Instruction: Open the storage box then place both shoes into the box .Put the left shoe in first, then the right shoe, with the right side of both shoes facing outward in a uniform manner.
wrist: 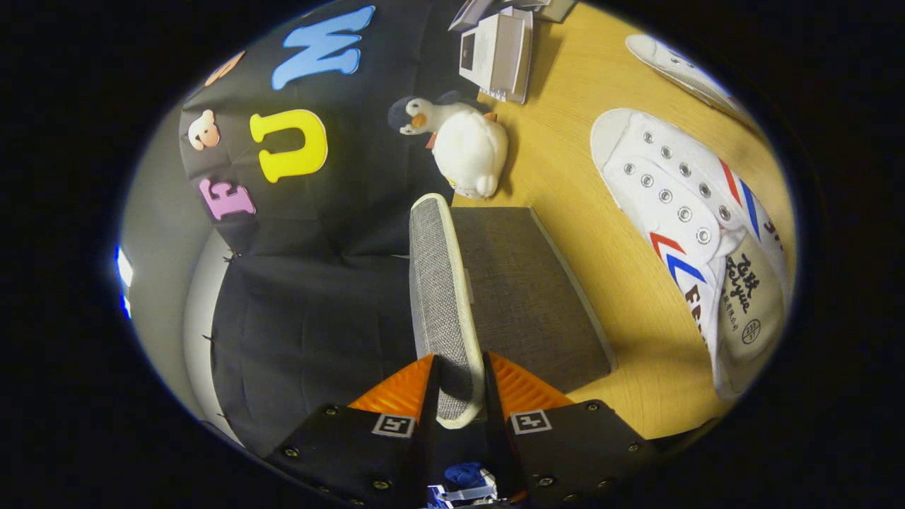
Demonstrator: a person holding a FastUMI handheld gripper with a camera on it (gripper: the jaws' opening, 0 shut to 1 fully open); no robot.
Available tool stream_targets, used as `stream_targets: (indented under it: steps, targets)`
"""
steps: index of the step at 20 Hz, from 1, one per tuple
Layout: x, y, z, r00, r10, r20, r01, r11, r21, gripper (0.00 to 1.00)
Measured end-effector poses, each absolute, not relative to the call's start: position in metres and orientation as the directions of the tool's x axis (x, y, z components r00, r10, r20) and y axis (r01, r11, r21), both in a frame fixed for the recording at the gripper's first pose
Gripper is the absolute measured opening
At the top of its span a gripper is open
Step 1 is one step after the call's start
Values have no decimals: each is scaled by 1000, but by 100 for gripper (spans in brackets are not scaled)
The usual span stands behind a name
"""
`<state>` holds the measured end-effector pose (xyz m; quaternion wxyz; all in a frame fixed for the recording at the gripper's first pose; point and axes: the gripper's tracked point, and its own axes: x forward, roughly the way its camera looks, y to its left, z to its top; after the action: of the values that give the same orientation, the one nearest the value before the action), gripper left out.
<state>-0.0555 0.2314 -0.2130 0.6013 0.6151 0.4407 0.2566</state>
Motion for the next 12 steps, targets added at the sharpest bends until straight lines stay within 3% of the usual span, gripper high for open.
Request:
stream_targets:
  steps: [11, 12]
  targets:
    - [-79, 247, -205, 383, 902, -199, 157, 149, 976, 33]
    - [-62, 246, -205, 438, 883, -171, 167, 107, 980, 33]
